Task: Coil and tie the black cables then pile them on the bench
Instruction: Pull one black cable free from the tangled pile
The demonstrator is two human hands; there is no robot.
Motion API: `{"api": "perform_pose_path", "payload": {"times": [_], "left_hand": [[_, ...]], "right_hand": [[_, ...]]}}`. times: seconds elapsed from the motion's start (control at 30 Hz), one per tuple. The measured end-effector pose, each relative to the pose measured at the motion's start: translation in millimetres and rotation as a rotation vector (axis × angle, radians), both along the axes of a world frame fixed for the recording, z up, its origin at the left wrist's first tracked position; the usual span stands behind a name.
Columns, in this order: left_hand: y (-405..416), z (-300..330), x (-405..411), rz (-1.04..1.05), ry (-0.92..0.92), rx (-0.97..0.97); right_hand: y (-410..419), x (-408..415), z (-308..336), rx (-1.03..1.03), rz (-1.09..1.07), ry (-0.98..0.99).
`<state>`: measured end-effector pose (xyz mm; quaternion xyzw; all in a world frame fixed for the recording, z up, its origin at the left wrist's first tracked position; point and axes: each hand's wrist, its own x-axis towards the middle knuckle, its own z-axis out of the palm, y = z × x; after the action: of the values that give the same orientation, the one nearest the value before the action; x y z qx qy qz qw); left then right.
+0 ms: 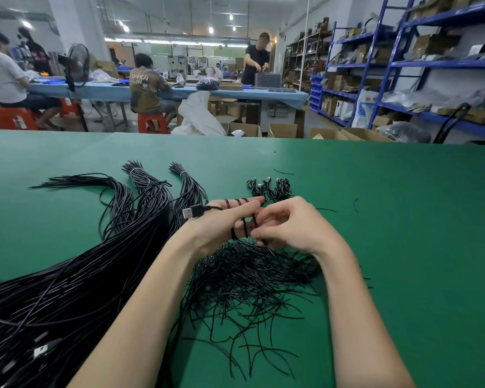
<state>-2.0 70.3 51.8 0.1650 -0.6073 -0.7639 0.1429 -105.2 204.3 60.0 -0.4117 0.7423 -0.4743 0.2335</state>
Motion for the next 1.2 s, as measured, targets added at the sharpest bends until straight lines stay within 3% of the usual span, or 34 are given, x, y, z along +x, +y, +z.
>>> {"api": "perform_pose_path", "payload": {"times": [0.17, 0.3, 0.37, 0.53, 0.67, 0.7, 0.77, 0.83, 0.93, 1.0, 1.1, 1.2], "left_hand": [[3.4, -0.1, -0.8, -0.005, 0.023, -0.039], [-1.6, 2.8, 1.9, 0.041, 0.034, -0.009], [-0.3, 3.3, 2.6, 0.007, 0.049, -0.006], [3.3, -1.3, -1.7, -0.05, 0.044, -0.059], [-1.3, -6.4, -0.9, -0.066, 0.018, -0.174], [-2.4, -6.9, -0.9, -0.083, 0.0, -0.214], [-2.2, -7.5, -0.1, -0.156, -0.033, -0.265], [2.6, -5.3, 3.8, -0.261, -0.069, -0.372], [12.3, -0.3, 10.9, -0.352, -0.11, -0.631], [18.2, 0.6, 12.5, -0.402, -0.09, -0.566], [18.8, 0.5, 9.7, -0.435, -0.117, -0.425], [12.3, 2.4, 8.3, -0.414, -0.098, -0.276]], "right_hand": [[-8.6, 3.6, -6.6, -0.112, -0.17, 0.013], [0.8, -0.2, -4.0, -0.047, 0.011, -0.158], [3.3, -2.4, -3.4, -0.066, 0.003, -0.177], [-4.5, -2.4, -12.6, -0.078, -0.1, -0.094], [3.5, -8.0, -7.0, 0.164, -0.066, 0.099], [7.5, -11.4, -2.8, 0.161, -0.082, 0.174], [13.3, -15.5, 7.9, -0.039, -0.094, 0.22], [14.3, -9.1, 17.1, -0.187, 0.07, 0.218], [3.9, 15.0, 20.2, -0.113, 0.317, 0.109], [-5.0, 21.2, 17.1, -0.109, 0.258, 0.066], [-11.5, 15.8, 11.1, -0.136, 0.111, 0.27], [-11.2, 4.6, 5.0, -0.227, -0.046, 0.122]]}}
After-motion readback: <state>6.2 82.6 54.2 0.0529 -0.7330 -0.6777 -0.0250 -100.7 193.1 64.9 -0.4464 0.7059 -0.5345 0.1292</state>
